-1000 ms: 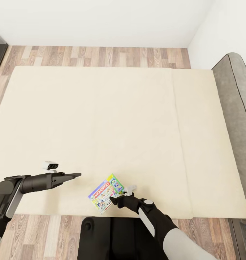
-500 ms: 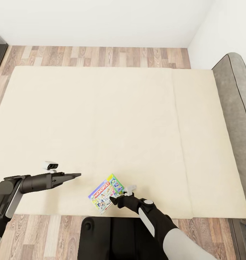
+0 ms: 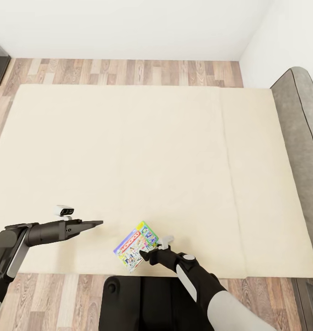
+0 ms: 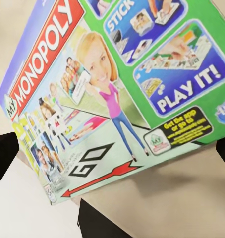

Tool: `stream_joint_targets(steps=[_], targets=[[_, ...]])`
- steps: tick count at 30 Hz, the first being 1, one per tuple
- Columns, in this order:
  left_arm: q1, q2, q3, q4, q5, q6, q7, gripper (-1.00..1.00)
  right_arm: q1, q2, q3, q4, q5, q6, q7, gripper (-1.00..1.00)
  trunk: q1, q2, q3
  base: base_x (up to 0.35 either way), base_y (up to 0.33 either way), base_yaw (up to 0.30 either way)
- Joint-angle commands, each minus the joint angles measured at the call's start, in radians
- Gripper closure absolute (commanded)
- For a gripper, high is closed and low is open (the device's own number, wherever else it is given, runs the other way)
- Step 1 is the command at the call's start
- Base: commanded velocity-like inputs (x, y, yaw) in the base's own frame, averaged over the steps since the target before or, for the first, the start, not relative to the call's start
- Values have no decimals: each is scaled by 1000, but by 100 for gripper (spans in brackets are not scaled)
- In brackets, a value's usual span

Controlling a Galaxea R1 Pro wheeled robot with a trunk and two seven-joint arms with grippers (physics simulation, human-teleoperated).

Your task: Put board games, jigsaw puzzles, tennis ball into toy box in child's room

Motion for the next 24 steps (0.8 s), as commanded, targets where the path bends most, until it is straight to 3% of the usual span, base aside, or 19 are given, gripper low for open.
stream_joint_targets(steps=[1,24], targets=[[0,0,0,0,0,11,-4,-100,0,0,1,-1,-8,7,1,-100,1,-1,-1,0,26,0],[0,0,0,0,0,11,-4,-100,0,0,1,-1,-9,5,-33,-100,1,-1,-1,0,64,0]])
